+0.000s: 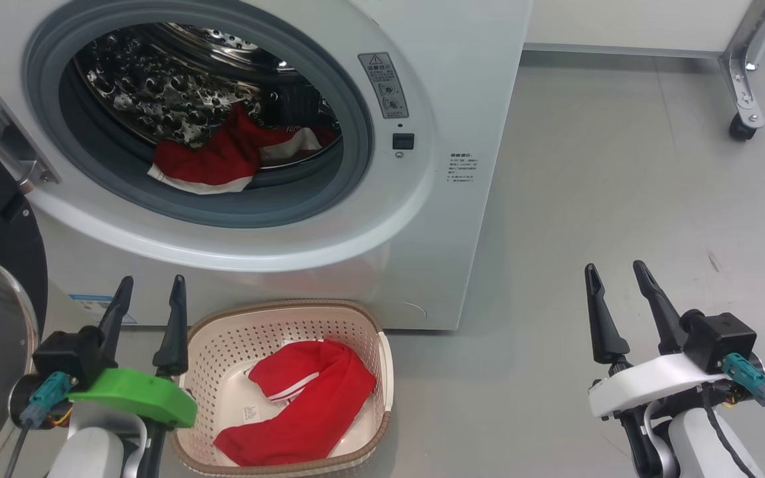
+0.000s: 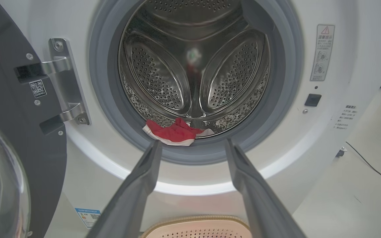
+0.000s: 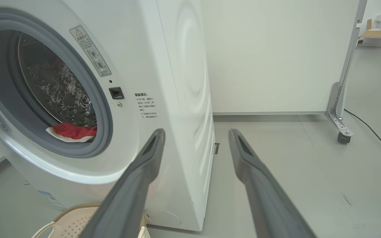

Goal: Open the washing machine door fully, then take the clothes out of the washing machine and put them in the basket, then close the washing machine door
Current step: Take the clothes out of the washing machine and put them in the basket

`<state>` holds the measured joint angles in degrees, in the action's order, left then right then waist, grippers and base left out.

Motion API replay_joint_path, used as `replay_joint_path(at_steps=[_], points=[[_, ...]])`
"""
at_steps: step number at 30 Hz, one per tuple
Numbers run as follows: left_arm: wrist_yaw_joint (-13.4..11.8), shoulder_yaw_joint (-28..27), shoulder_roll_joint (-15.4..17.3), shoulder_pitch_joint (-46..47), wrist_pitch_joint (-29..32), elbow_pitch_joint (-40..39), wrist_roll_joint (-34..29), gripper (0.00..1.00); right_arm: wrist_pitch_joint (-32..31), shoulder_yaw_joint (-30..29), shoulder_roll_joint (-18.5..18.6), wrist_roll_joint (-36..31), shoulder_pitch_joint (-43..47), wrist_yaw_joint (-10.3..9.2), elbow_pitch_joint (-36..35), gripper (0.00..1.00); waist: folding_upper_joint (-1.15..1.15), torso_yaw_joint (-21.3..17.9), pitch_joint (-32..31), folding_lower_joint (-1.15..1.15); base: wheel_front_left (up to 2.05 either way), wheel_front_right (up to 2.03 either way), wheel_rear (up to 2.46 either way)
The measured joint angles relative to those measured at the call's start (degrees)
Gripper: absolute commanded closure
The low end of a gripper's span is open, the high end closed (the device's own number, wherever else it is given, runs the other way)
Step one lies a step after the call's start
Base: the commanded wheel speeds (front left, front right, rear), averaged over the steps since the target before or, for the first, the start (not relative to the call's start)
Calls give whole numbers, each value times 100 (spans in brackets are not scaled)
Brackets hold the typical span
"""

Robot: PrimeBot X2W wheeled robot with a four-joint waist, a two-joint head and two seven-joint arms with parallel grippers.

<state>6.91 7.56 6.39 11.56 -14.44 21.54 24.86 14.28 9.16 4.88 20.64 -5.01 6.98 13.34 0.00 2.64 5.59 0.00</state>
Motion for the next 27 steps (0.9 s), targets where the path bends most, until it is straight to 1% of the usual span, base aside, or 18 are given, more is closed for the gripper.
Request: replay_joint_path(at_steps=[6,27], points=[[0,-37,-12,-152,0,-174,-124,0,0,33,0,9,33,1,-29,0,0,-38,-20,0,0,0,0],[0,-59,-130,-400,0,-524,-238,0,0,53,23,44,86,1,-89,0,0,-108,-7,0,0,0,0]])
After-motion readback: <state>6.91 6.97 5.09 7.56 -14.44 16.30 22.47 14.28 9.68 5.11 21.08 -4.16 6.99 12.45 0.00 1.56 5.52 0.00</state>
